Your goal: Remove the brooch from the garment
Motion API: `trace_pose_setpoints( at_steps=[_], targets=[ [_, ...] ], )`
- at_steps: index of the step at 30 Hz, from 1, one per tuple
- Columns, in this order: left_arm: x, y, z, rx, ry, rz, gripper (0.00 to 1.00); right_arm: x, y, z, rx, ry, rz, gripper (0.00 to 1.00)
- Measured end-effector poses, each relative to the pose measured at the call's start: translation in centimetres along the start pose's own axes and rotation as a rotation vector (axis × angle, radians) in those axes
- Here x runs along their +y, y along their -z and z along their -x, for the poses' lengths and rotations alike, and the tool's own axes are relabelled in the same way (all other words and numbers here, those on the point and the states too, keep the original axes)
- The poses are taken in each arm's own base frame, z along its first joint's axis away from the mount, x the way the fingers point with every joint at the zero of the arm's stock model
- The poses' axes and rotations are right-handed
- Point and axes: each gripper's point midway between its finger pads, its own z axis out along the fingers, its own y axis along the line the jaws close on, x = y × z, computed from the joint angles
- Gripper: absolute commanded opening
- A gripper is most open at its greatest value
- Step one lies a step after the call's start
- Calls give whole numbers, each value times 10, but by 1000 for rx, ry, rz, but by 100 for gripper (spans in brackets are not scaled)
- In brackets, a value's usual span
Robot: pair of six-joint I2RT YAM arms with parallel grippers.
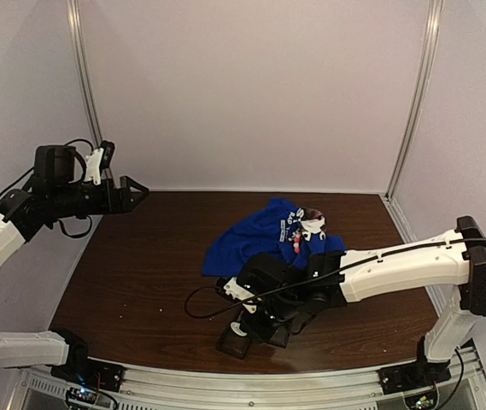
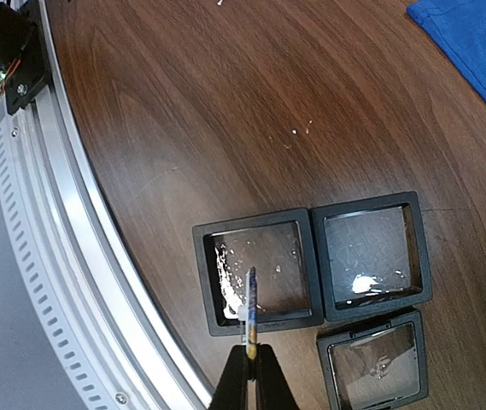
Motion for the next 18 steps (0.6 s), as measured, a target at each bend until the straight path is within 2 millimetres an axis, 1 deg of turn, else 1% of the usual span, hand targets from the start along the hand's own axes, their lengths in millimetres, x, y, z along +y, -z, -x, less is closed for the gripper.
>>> trace_pose_setpoints(
  at_steps=[4,12,18],
  targets=[
    [5,-5,-8,33,8,19,97,1,-9,-1,16,57,-45,0],
    [5,-3,-8,29,7,22,97,-9,-30,-7,53,126,-151,0],
    [5,-2,-8,27,7,21,98,-14,-36,-9,73,161,-194,0]
  ],
)
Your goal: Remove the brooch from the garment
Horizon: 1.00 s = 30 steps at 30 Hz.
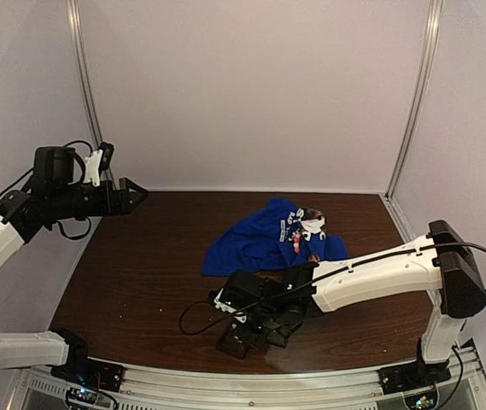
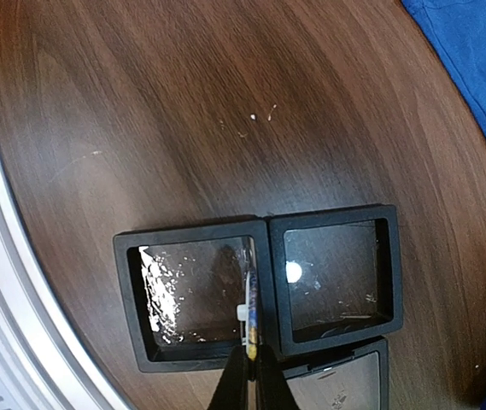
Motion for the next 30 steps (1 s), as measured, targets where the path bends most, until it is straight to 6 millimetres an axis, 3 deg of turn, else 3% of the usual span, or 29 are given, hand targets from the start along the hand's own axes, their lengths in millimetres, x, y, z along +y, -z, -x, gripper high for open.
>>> trace_pose_setpoints(
  at_steps=[16,23,30],
  targets=[
    [-1,2,1,-5,-1,-1,97,-2,-9,-5,29,47,-52,0],
    [-1,2,1,-4,-1,-2,97,1,-11,-3,42,56,-49,25],
    [0,1,-1,-1,0,-2,97,13,-12,-8,65,63,9,43]
  ],
)
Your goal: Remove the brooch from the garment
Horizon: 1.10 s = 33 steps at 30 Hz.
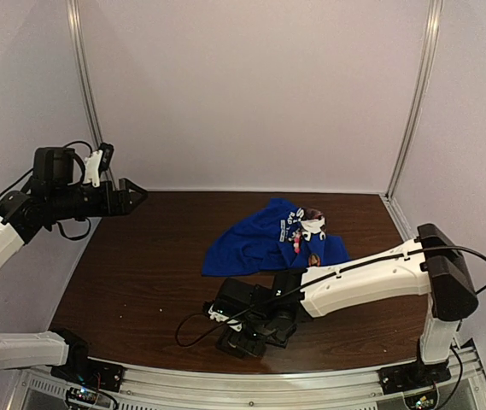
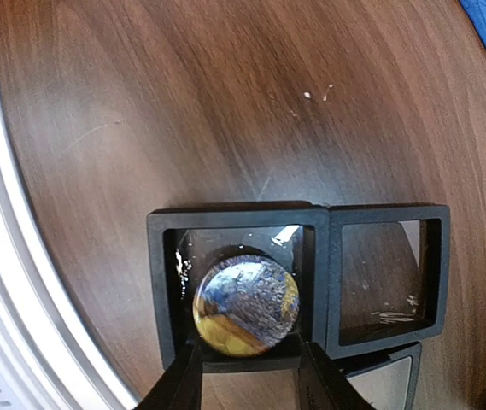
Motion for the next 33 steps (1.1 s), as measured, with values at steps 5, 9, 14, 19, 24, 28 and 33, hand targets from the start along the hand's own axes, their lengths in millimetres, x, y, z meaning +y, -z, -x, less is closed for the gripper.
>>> trace_pose_setpoints(
  at_steps=[5,9,14,19,24,28,33],
  targets=[
    [-1,0,0,1,0,-4,97,12,1,-2,10,1,69,63],
    [-2,-1,-2,5,0,-12,97,19,12,5,-16,-9,117,76],
    [-4,-4,-10,24,3,-37,97,6,45,29,-119,-91,144,91],
    [-10,-7,-16,45,3,-79,97,-57,97,67,-305,-282,105,98],
    [-17,-12,-18,55,9,-128,98,-142,122,72,-400,-492,-38,97],
    [-20,-16,-20,60,25,-154,97,-200,114,43,-353,-633,-190,94],
    [-21,-23,-23,82,35,-169,97,-244,102,-1,-272,-743,-318,81]
  ],
)
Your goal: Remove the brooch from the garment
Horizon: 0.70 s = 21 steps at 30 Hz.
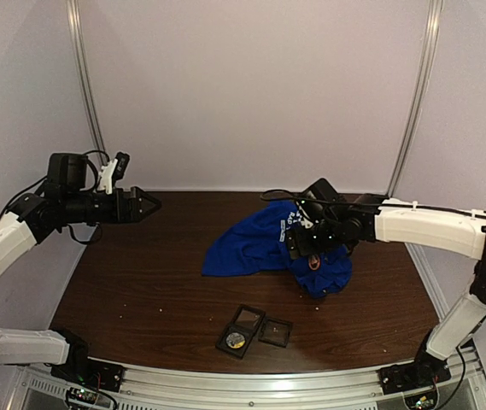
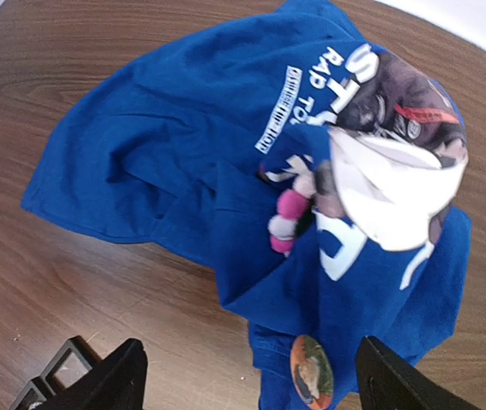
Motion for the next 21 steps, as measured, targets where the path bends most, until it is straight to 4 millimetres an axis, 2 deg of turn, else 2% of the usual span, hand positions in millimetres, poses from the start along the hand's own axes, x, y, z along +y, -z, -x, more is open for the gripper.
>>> trace_pose_setpoints(
  at_steps=[4,7,12,18,21],
  targets=[
    [1,-6,-4,21,8,-7,97,-29,-11,-11,32,-35,-72,71],
    [1,-8,-5,30,11,-12,97,-41,-15,-15,44,-55,-102,56],
    [-1,-8,-6,34,11,-25,97,-49,-19,-17,46,-78,-121,40],
    [-4,-8,-7,39,12,-41,97,-54,-21,-18,47,-110,-130,36],
    [-6,-9,-8,42,9,-47,97,-55,-23,-23,57,-114,-130,25]
  ],
)
